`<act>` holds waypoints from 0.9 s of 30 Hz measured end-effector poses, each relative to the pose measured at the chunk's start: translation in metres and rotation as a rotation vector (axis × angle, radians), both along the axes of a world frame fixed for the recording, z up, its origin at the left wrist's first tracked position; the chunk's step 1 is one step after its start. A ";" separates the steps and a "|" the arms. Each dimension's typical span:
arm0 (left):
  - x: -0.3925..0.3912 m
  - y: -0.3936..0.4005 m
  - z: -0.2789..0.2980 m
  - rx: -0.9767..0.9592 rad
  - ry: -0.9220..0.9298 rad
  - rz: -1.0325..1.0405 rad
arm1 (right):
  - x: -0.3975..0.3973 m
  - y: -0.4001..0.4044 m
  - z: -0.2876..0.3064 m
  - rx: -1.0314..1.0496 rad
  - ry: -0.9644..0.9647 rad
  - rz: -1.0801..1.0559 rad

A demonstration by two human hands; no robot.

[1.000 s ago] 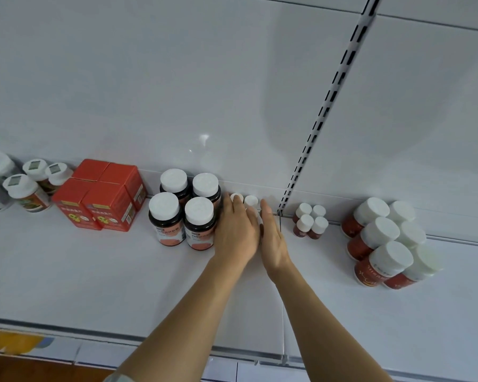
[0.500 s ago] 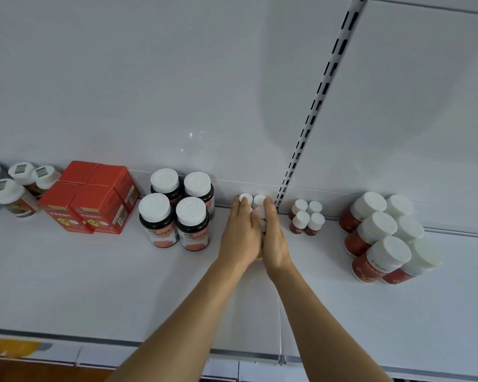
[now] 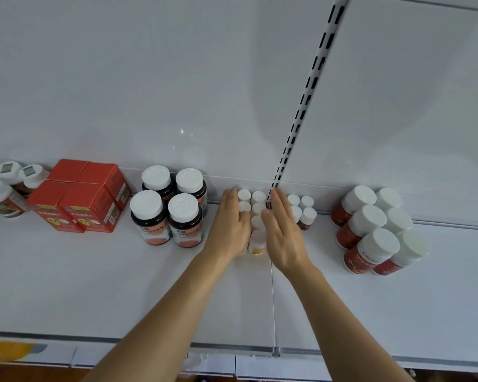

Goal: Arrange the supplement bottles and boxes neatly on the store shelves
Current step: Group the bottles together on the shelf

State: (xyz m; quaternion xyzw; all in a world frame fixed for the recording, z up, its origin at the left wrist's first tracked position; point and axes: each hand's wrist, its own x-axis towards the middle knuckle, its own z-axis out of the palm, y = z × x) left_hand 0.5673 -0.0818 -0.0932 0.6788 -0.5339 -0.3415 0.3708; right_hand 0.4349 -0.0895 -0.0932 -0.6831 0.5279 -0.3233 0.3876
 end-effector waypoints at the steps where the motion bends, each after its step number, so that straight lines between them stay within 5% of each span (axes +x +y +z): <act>1: 0.002 0.003 0.003 -0.003 -0.005 -0.016 | -0.006 0.001 0.002 -0.063 0.056 0.027; 9: 0.007 0.026 0.019 0.189 -0.404 -0.374 | -0.024 0.008 0.015 -0.214 0.692 0.343; 27: 0.008 0.031 0.011 0.218 -0.439 -0.356 | -0.011 0.008 -0.014 -0.232 0.767 0.381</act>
